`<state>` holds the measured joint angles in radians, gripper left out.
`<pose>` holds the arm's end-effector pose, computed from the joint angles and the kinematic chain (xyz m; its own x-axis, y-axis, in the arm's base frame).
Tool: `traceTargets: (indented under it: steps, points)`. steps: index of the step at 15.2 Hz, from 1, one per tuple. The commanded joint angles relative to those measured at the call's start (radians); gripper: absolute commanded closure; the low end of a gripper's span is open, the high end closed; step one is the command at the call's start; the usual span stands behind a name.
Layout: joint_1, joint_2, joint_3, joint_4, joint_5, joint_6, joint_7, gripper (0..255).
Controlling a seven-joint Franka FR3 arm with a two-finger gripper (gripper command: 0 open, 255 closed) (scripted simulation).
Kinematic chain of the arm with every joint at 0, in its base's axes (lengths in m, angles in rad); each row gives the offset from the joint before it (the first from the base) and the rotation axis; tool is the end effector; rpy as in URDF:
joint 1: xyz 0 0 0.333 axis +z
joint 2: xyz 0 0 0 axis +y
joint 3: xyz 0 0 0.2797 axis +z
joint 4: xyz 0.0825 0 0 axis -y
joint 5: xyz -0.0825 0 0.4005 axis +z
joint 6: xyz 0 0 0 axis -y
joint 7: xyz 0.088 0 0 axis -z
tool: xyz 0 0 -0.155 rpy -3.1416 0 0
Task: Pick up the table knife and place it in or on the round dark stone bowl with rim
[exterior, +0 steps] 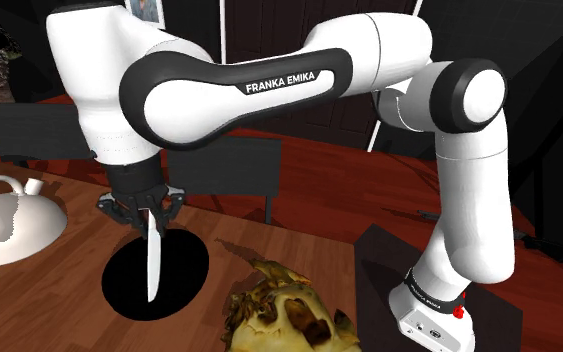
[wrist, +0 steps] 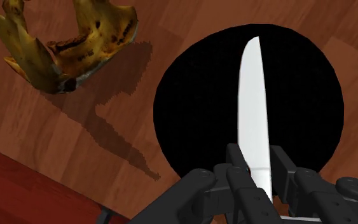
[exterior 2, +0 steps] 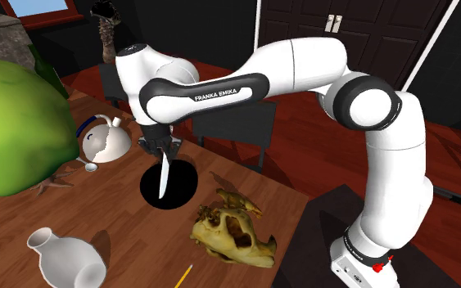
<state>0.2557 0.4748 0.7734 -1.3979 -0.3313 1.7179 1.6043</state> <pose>0.4370 0.5092 0.4069 0.8389 -0.5442 0.0021 -0.5441 -0.8387 0.0229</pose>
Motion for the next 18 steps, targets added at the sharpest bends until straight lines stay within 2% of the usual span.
traceTargets:
  steps: [1, 15, 18]
  points:
    - [0.021, 0.029, -0.008, 0.018, -0.018, 0.006, 0.013, 255]
    - [0.005, 0.063, -0.028, -0.135, -0.05, 0.18, 0.041, 255]
    - [0.005, 0.063, -0.028, -0.135, -0.05, 0.18, 0.041, 255]
